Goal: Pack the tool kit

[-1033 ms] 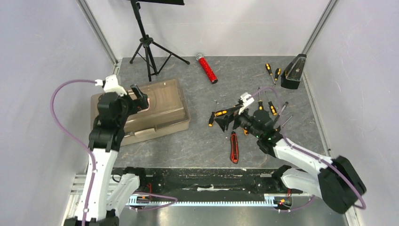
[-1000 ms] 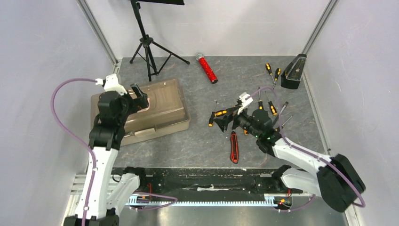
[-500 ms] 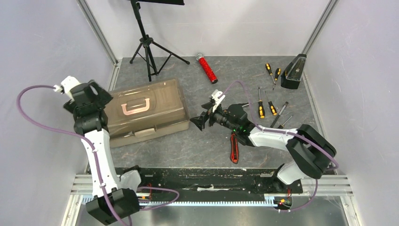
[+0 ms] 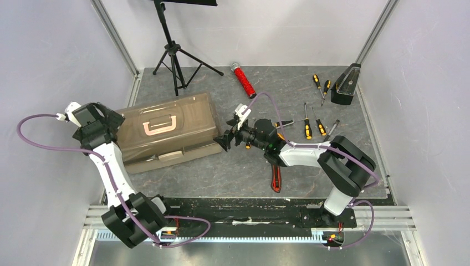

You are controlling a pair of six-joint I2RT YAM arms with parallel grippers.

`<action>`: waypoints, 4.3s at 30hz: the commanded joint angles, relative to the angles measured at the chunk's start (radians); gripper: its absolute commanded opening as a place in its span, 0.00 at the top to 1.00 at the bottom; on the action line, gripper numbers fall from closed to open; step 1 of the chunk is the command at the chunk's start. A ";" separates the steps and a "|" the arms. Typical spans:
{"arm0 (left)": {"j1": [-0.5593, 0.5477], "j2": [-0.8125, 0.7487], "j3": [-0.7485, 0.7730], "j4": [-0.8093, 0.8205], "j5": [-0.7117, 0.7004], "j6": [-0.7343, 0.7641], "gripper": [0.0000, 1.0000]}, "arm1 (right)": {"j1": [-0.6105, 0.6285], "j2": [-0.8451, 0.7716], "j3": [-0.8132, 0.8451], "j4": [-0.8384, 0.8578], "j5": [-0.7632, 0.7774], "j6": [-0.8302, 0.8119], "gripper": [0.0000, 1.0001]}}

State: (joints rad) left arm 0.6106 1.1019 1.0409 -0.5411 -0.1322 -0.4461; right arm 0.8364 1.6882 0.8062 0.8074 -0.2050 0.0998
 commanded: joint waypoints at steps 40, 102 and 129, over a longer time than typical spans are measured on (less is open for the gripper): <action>-0.359 0.135 0.334 0.022 0.608 0.135 0.04 | -0.275 -0.251 -0.156 -0.155 0.158 0.187 0.04; -0.572 0.112 0.155 -0.002 0.459 -0.047 0.07 | -0.378 -0.032 -0.016 0.006 -0.336 0.631 0.06; -0.439 0.226 -0.108 0.112 0.568 0.000 0.30 | -0.323 0.408 0.126 0.560 -0.465 1.148 0.13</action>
State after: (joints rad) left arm 0.1116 1.2823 1.0100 -0.3374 0.4397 -0.4675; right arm 0.4904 2.0804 0.8719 1.2930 -0.6552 1.2297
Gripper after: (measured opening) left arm 0.702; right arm 0.874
